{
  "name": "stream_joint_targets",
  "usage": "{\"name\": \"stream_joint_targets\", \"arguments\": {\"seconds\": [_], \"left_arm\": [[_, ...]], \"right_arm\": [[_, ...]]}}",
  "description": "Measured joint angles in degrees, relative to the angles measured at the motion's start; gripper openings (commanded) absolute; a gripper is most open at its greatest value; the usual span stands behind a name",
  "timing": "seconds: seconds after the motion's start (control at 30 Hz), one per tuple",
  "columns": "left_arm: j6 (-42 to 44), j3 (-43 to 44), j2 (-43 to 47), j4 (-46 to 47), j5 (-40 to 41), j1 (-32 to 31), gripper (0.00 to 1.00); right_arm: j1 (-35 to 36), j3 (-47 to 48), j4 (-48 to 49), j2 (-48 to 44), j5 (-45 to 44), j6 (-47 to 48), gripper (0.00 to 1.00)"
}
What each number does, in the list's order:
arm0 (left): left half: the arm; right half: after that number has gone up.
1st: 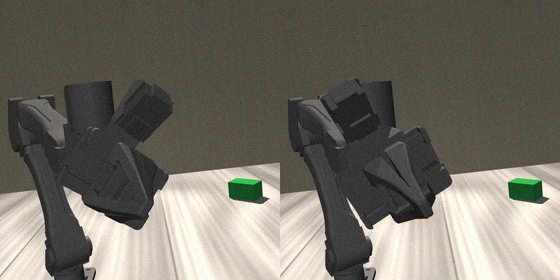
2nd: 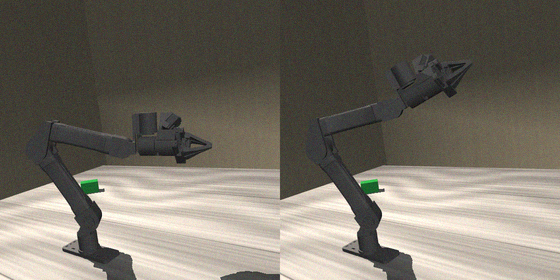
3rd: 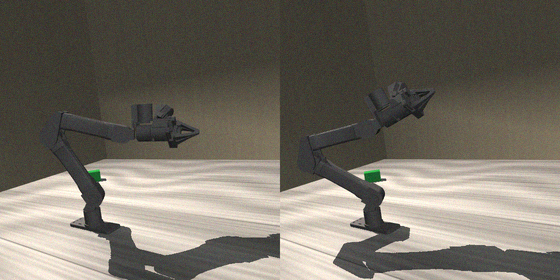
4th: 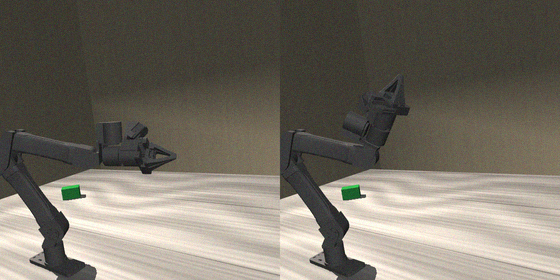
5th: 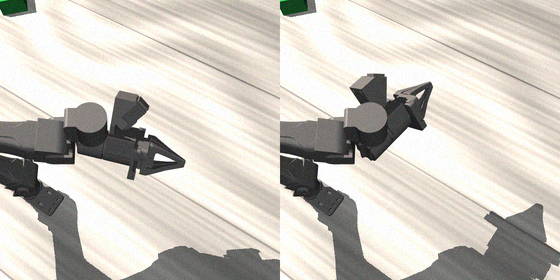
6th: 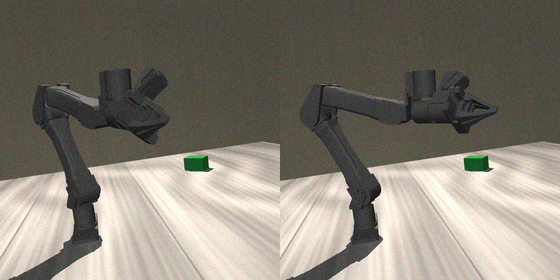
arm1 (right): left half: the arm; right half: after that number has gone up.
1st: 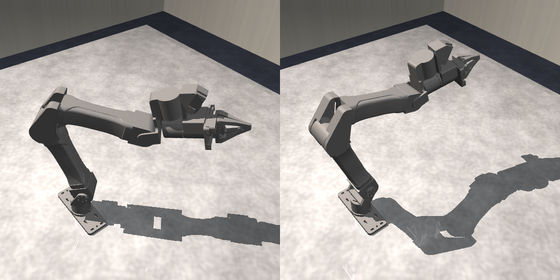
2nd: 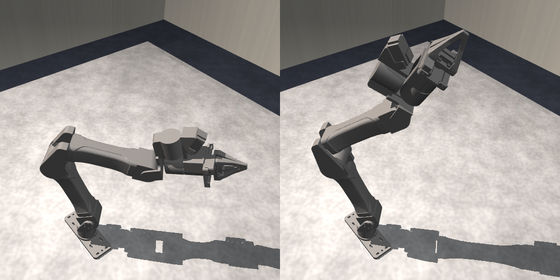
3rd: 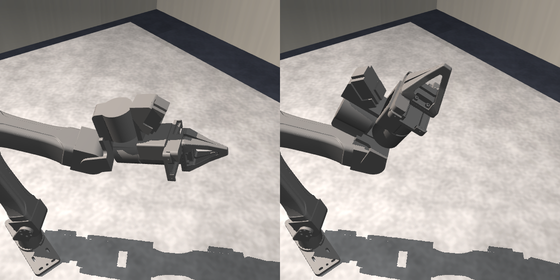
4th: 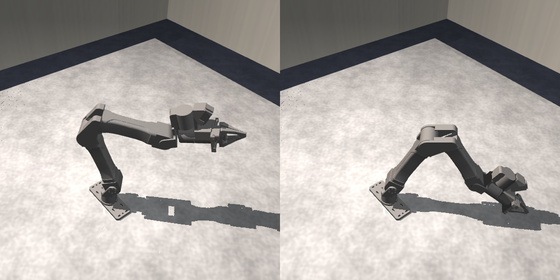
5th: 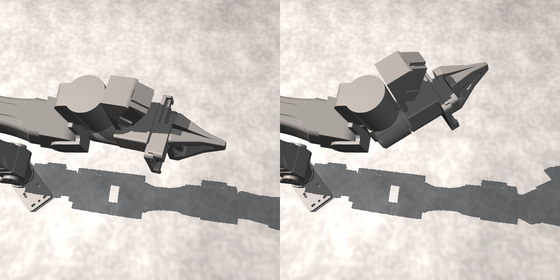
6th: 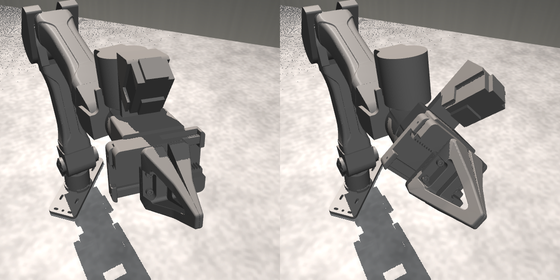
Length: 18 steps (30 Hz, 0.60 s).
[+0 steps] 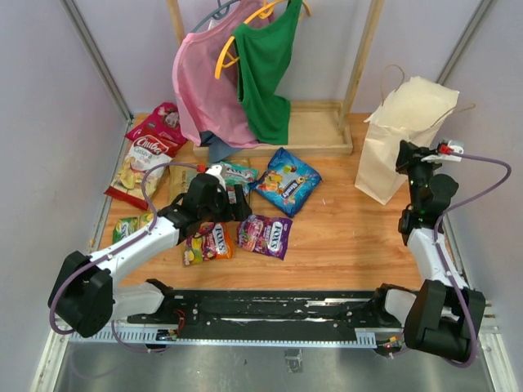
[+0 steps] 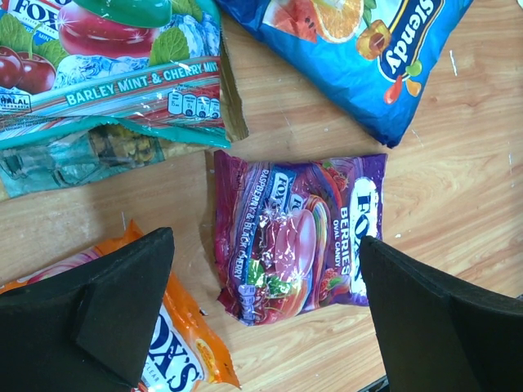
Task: Take the snacks out of the paper bag
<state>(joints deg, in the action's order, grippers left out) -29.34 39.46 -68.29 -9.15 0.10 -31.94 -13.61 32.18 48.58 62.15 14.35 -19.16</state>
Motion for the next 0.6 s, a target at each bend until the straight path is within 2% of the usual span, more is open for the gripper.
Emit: {"name": "stream_joint_targets", "arguments": {"seconds": [0.2,0.33,0.4,0.5,0.6], "left_arm": [[0.00,0.00,-0.02,0.02,-0.20,0.00,1.00],[0.00,0.00,-0.02,0.02,-0.22,0.00,1.00],[0.02,0.00,-0.02,0.02,-0.24,0.00,1.00],[0.04,0.00,-0.28,0.07,-0.42,0.00,1.00],[0.55,0.04,-0.72,0.00,-0.42,0.00,1.00]], "right_arm": [[-1.20,-1.18,-1.16,-1.20,-3.17,-1.09,0.48],[-1.25,-1.11,-4.57,-4.74,-4.15,-1.33,0.79],[-1.36,-0.39,-7.19,-7.23,-4.52,-0.81,0.92],[-1.57,2.10,-11.32,-10.12,-4.74,-0.11,1.00],[-1.57,5.62,-16.02,-11.96,-4.50,0.09,0.98]]}}
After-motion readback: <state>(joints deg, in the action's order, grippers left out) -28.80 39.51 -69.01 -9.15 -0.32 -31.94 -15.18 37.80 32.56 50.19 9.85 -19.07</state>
